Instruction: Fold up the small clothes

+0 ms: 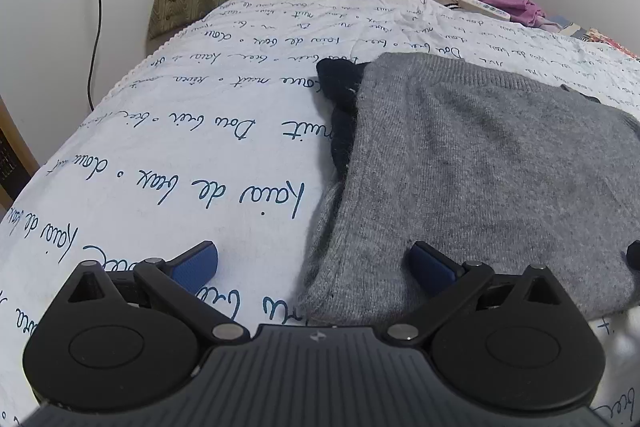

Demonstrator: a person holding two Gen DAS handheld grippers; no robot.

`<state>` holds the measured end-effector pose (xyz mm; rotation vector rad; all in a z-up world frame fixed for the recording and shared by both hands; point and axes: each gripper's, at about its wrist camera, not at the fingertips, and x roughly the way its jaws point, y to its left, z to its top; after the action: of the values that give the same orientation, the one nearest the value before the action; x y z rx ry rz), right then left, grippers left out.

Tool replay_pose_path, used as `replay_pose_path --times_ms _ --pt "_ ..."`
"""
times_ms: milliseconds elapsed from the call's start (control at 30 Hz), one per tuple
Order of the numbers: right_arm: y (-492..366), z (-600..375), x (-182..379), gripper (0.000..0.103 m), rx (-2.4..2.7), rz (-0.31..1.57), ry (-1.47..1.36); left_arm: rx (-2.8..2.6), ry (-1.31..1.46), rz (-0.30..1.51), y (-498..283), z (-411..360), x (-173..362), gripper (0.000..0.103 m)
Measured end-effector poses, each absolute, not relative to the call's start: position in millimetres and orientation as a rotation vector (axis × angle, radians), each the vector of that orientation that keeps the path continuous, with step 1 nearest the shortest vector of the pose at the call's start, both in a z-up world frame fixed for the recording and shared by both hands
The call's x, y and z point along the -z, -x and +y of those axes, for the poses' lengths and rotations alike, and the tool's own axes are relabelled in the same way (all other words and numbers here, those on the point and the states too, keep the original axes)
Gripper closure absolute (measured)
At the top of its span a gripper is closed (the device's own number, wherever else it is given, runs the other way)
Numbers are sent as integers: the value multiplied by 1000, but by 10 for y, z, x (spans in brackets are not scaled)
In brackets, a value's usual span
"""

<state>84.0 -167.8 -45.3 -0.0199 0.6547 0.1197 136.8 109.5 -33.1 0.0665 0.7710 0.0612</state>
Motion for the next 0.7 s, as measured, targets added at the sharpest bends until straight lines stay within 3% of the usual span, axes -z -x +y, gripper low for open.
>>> replay_pose_path --times_ms 133,200,267,700 --pt "-813 -1756 583 17 -77 662 -18 -62 -70 724 -1301 1091 371 0" --pt "-795 -1783 643 6 -65 655 -33 -65 -67 692 -1251 1088 402 0" --pt "-775 -1780 689 2 -48 643 -29 -67 -64 674 -1226 1087 415 0" --pt "-747 -1761 746 0 -40 613 -26 -60 -17 655 -1186 1152 433 0"
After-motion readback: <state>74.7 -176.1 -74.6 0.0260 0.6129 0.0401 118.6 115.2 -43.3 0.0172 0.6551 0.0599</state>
